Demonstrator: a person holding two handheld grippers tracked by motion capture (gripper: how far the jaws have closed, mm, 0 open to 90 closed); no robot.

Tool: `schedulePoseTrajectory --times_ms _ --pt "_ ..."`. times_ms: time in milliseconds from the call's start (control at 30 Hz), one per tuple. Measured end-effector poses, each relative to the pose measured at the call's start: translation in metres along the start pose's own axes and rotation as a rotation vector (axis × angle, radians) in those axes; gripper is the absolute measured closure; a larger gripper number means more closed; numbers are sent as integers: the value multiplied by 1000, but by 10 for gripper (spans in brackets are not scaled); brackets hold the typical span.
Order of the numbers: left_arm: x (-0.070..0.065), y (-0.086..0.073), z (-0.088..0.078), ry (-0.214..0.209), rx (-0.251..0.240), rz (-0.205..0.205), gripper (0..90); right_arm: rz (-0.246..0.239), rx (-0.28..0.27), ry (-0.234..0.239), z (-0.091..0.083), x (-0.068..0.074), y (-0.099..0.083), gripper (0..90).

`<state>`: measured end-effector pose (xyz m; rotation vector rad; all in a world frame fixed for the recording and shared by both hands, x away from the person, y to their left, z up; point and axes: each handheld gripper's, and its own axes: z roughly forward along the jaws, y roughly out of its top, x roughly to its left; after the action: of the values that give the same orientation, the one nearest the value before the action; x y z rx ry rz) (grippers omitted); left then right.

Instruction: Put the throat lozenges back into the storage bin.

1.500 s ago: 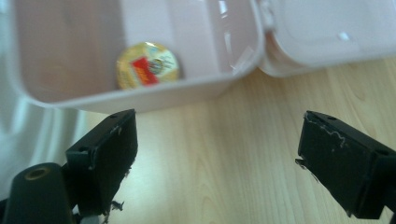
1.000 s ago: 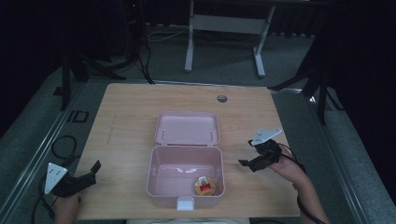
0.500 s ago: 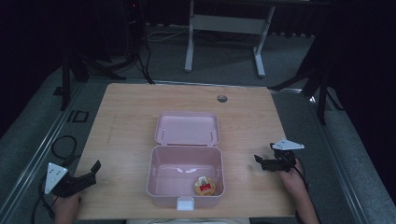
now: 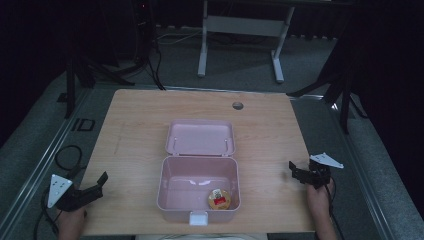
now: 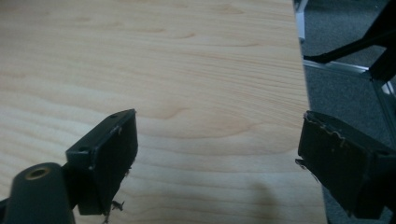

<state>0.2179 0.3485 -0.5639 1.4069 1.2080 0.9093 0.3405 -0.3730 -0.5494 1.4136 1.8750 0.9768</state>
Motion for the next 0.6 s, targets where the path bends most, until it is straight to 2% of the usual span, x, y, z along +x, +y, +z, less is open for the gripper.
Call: schedulePoseTrajectory --times_ms 100,200,267,600 --pt "0 0 0 0 0 1 20 25 -13 8 0 -3 0 125" --pt "0 0 0 0 1 0 20 25 -10 -14 0 -4 1 125" --pt "0 0 0 1 1 0 20 47 -5 -11 1 -7 1 125" --pt "1 0 0 3 2 -4 20 53 6 -14 2 -8 1 125"
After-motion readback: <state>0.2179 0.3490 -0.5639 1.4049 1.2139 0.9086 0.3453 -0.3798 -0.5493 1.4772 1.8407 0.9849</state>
